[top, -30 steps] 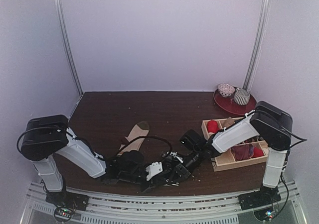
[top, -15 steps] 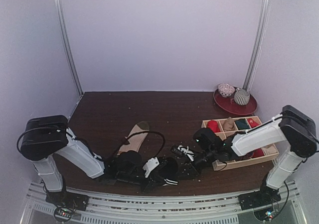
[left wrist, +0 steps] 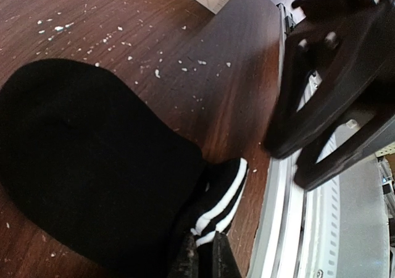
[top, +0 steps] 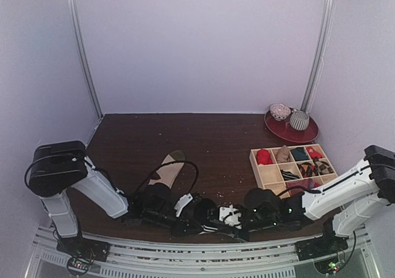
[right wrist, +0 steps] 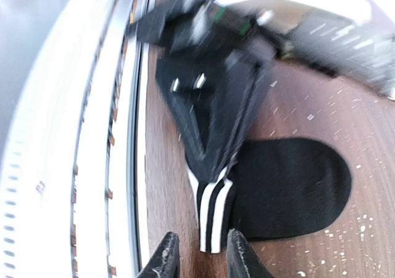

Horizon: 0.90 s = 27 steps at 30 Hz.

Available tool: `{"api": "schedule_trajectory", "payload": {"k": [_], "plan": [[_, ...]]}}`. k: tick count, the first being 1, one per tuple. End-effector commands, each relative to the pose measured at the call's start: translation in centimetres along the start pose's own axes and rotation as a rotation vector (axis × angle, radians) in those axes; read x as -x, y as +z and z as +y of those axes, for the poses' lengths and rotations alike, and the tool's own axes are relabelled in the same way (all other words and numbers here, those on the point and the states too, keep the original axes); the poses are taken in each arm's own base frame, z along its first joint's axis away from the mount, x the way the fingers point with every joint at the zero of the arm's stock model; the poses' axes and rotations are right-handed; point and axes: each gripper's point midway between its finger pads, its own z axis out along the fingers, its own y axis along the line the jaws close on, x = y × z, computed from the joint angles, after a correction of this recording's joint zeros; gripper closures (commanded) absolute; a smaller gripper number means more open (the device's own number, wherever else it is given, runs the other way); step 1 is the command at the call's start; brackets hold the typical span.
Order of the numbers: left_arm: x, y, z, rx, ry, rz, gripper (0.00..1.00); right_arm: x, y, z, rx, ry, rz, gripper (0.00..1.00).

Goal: Roll the socks
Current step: Roll the sock at the center of the board.

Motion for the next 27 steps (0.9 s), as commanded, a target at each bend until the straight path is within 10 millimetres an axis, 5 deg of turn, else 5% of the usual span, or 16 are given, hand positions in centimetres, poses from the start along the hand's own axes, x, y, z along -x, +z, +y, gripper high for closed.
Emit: {"api": "schedule_trajectory", "payload": {"k": [1,13,21,27], "plan": [[-11.3,-1.4,3.9,0.145,-0.215,0.356,1.0,-1.0,1.6,-1.1,-0.124,-0.132,0.08,0.73],[-11.7,-1.4,4.2,0.148,-0.211,0.367,1.0,-1.4,3.7,-1.1,-0.169,-0.19,0.103,0.67],[-10.6,-1.3,4.6,0.162,-0.176,0.337,1.0,-4.1,4.6,0.0,-0.1,-0.067,0.202,0.93],[-4.3,-3.1,5.2,0.314,0.043,0.19,0.63,-5.7,3.6,1.4,0.019,0.202,0.233,0.95]]}}
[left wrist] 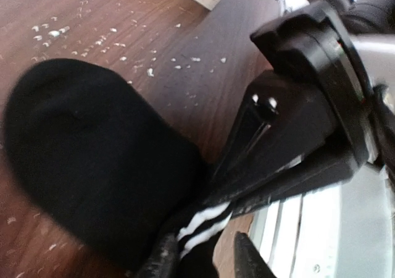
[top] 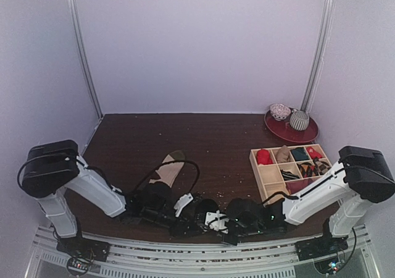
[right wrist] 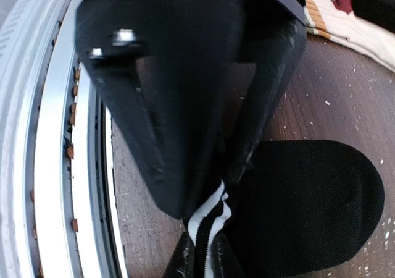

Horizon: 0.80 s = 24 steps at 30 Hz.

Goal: Roll the socks
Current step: Roll the sock at the center of the board.

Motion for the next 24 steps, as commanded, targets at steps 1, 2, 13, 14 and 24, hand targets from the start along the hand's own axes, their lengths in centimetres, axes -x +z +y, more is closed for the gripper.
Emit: {"api": "schedule_trajectory", "payload": {"k": [1,2,13,14,24], "plan": [[-3.8,-3.2,5.0,0.315,0.045,0.152,0.59,-3.8,-0.4,1.8,0.154,0.242,0.134,0.95],[-2.5,-3.8,4.8,0.332,0.078,0.112,0.56,-4.2,-0.4,2.0,0.187,0.292,0.153,0.95],[3.5,-8.9,-3.1,0.156,0.489,-0.287,0.43,-8.2,0.0,3.2,0.484,0.757,0.347,0.94],[3.6,-9.0,-3.6,0.139,0.525,-0.311,0.43,-8.5,0.1,3.2,0.505,0.791,0.361,0.94],[3.1,-3.5,-2.7,0.107,0.641,-0.165,0.43,-9.2,0.0,3.4,0.6,0.897,0.437,0.94]]}}
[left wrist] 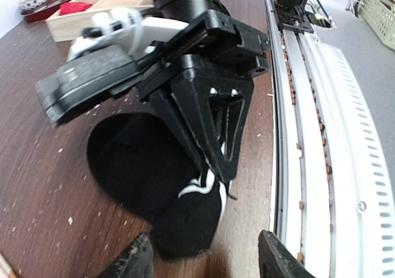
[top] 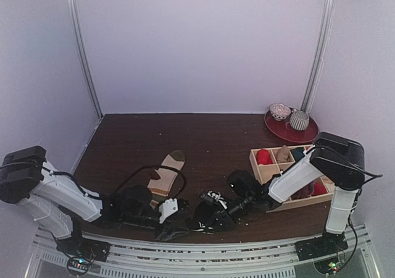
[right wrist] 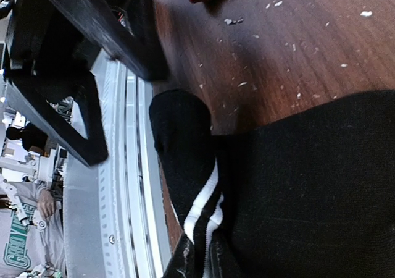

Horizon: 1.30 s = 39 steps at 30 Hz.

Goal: Roll the socks
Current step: Roll the sock at the center of the board.

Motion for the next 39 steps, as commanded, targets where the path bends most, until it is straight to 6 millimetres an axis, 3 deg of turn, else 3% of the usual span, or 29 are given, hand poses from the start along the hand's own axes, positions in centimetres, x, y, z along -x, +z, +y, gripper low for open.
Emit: {"api": "schedule_trajectory", "payload": {"k": [1,4,13,20,22,24,28,30,34,39], "plan": [[2.7,2.0,-0.7,-0.053,0.11,-0.071,0.43,-9.4,-0.1,-3.2,-0.107,0.28,0.284,0.94],[2.8,3.1,-0.9,-0.078,0.121,-0.061,0.43,-9.5,-0.3,-3.1,-0.098,0.287,0.29,0.94],[-0.4,4.5,-3.3,-0.177,0.083,0.04,0.47,-9.5,-1.0,-3.9,-0.112,0.294,0.29,0.94],[-1.0,5.4,-2.7,-0.137,0.062,0.068,0.51,-9.3,-1.0,-4.1,-0.112,0.295,0.288,0.94],[-1.3,5.9,-2.2,-0.115,0.056,0.087,0.6,-9.3,-1.0,-3.9,-0.107,0.297,0.286,0.94],[-1.8,6.5,-1.8,-0.097,0.044,0.112,0.79,-9.1,-1.1,-3.8,-0.1,0.296,0.278,0.94],[-2.5,7.0,-1.5,-0.083,0.024,0.143,1.0,-8.6,-1.1,-3.3,-0.079,0.288,0.261,0.93],[-2.5,6.7,-1.2,-0.059,0.001,0.15,1.0,-8.1,-1.2,-3.1,-0.084,0.271,0.246,0.91],[-4.5,5.9,-0.3,-0.019,-0.158,0.24,1.0,-5.1,-2.5,-2.8,-0.143,0.16,0.121,0.78],[-7.5,4.8,-0.8,-0.083,-0.406,0.367,1.0,1.3,-6.6,-0.4,-0.274,-0.138,-0.187,0.71]]}}
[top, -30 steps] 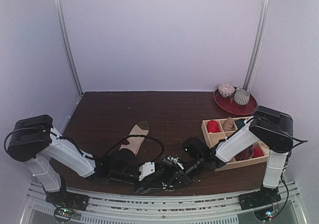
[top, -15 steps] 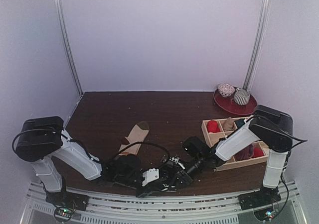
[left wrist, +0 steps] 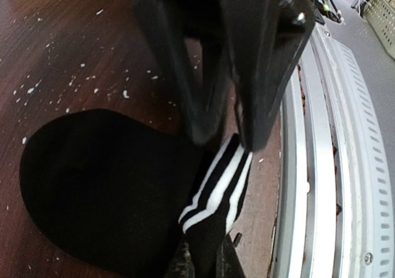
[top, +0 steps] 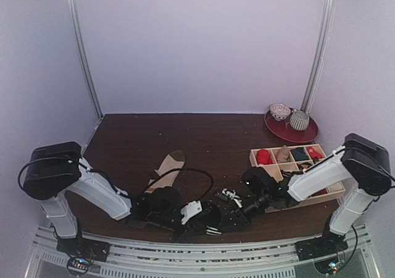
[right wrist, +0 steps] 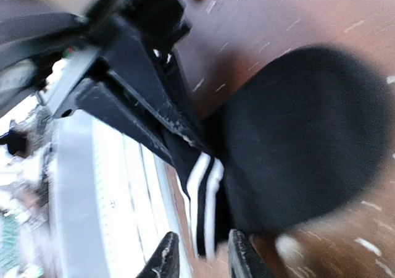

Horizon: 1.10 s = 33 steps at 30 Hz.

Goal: Roll the socks
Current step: Roll the sock at the center of the board.

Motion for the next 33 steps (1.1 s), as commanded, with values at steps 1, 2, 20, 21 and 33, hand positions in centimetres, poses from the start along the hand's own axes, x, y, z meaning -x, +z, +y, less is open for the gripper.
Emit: {"api": "schedule_trajectory", "payload": {"k": [1,2,20,21,33], "plan": [[-6.3,-1.0,0.8,-0.024,-0.313,0.22,1.0,3.4,-3.6,-1.0,-0.266,-0.213,-0.228,0.7],[-6.6,-1.2,0.6,-0.048,-0.354,0.225,1.0,3.8,-4.1,-0.4,-0.311,-0.291,-0.259,0.69],[-11.9,-1.3,0.0,-0.12,-0.552,0.368,1.0,2.0,1.6,0.3,-0.637,-0.892,-0.061,0.63],[-12.0,-1.3,0.0,-0.118,-0.552,0.37,1.0,2.0,1.8,0.5,-0.624,-0.897,-0.065,0.63],[-8.5,-2.1,2.3,0.003,-0.406,0.276,0.64,-0.9,2.3,-2.8,-0.592,-0.618,0.03,0.94]]}}
